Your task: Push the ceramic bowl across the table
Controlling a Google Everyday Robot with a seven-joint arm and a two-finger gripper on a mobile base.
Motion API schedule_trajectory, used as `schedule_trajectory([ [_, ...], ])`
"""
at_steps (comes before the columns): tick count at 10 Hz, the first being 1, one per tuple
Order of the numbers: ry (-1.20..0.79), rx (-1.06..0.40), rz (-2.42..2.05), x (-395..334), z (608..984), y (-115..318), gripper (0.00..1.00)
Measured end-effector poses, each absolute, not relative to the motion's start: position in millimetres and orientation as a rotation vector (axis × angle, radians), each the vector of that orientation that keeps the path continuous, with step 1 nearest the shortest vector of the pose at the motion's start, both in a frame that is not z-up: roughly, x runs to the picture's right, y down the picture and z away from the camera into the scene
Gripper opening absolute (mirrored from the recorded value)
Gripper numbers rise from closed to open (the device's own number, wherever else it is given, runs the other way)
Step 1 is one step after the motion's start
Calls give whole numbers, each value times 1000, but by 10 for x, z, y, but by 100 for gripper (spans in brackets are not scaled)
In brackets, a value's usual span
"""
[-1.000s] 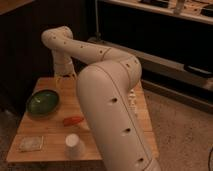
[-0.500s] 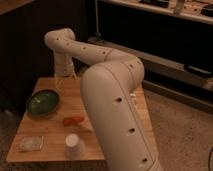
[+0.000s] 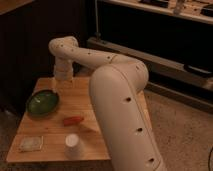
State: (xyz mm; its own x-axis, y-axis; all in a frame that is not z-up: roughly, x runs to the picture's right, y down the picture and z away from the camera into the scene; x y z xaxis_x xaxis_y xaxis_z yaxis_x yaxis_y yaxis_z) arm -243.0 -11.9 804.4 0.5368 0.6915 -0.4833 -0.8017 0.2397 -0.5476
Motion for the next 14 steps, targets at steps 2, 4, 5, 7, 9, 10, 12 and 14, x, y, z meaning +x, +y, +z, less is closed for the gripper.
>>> schedule_trajectory([
  [2, 98, -851, 1015, -2577, 8080, -68, 65],
  [4, 71, -830, 1056, -2670, 8145, 3, 65],
  [5, 57, -824, 1077, -2723, 8181, 44, 65],
  [7, 26, -826, 1102, -2857, 8275, 123, 65],
  [9, -10, -845, 1120, -2969, 8397, 139, 65],
  [10, -23, -856, 1116, -3023, 8426, 132, 65],
  [12, -40, -879, 1089, -3157, 8497, 116, 65],
  [14, -17, -913, 1064, -3300, 8556, 140, 65],
])
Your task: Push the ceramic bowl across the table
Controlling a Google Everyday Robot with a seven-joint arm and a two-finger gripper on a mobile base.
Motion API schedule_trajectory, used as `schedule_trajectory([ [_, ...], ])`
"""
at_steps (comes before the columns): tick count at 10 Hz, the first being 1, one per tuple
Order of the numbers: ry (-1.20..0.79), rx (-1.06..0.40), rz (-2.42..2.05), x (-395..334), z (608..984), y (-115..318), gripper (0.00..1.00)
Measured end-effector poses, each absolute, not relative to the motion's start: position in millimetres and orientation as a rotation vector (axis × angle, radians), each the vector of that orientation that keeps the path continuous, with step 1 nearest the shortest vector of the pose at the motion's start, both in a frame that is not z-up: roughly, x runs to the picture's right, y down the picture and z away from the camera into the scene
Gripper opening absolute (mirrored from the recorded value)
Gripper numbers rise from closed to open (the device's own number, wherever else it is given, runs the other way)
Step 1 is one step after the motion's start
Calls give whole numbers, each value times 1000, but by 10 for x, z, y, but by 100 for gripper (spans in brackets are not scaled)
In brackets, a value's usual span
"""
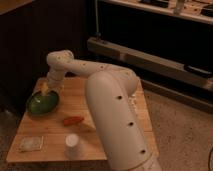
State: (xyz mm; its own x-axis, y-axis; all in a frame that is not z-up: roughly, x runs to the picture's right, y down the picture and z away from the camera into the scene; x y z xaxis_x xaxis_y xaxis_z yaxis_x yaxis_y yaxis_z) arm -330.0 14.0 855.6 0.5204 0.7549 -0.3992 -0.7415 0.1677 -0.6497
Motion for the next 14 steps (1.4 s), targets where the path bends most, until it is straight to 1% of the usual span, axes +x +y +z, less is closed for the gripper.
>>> schedule_trajectory([
  [3, 37, -976, 1045, -3377, 8573, 261, 65],
  [7, 67, -1064, 1000, -3494, 8463, 604, 65],
  [12, 23, -1104, 971, -3543, 8509, 777, 65],
  [14, 19, -1094, 968, -3555, 8548, 831, 65],
])
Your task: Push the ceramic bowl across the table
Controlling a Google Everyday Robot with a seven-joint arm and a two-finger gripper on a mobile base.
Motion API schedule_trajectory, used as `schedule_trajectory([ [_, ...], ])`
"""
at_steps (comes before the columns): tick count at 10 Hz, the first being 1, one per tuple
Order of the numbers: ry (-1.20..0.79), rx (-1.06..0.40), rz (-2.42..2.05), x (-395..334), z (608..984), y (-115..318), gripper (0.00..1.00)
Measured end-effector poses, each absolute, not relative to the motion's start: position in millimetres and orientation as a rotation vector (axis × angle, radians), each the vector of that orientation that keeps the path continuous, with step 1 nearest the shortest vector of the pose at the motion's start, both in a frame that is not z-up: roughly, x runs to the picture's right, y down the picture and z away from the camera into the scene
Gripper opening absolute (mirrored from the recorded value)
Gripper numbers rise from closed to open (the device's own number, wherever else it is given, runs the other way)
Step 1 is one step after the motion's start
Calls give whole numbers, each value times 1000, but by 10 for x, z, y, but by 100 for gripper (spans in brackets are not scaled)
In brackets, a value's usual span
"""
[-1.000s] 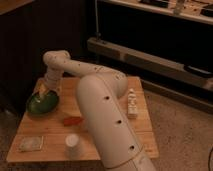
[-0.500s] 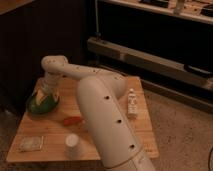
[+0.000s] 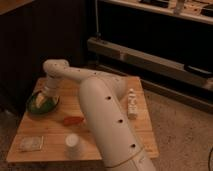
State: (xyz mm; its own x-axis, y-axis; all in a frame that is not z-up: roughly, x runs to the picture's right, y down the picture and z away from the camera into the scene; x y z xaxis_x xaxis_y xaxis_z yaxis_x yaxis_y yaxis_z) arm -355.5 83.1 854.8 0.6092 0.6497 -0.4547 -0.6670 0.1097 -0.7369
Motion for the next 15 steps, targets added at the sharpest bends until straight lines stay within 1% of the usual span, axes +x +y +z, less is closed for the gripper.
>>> schedule_trajectory([
  [2, -9, -1072, 946, -3589, 8582, 869, 65],
  [9, -119, -1071, 811, -3688, 8724, 854, 64],
  [10, -114, -1063, 804, -3663, 8730, 861, 59],
  [11, -98, -1059, 833, -3634, 8700, 903, 47],
  [12, -90, -1058, 848, -3591, 8697, 915, 41],
  [14, -94, -1047, 839, -3537, 8727, 921, 17],
  [15, -96, -1043, 832, -3560, 8737, 928, 11],
])
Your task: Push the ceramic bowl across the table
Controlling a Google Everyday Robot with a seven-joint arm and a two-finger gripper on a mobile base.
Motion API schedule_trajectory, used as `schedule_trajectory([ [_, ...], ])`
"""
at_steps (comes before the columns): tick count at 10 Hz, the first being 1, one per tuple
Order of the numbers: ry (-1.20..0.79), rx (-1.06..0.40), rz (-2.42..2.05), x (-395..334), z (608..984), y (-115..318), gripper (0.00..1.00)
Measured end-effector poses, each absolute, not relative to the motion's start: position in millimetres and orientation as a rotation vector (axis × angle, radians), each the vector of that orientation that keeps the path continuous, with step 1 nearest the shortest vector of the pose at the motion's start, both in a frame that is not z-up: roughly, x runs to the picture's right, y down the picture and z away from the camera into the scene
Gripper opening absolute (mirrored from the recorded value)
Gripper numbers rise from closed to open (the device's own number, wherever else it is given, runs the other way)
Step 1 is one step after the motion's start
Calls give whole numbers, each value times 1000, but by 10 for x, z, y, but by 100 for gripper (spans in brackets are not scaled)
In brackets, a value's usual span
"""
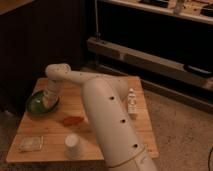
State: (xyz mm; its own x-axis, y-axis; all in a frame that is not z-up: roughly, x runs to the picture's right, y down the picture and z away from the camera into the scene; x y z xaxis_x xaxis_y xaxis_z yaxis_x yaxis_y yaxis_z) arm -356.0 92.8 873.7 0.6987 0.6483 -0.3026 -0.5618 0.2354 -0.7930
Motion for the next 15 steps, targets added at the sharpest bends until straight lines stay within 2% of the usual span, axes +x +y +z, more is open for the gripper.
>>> schedule_trajectory([
  [1, -102, -1038, 820, -3584, 8742, 946, 3],
  [2, -97, -1026, 823, -3539, 8745, 955, 0],
  [5, -82, -994, 837, -3275, 8702, 1021, 0],
  [15, -53, -976, 850, -3173, 8644, 1228, 0],
])
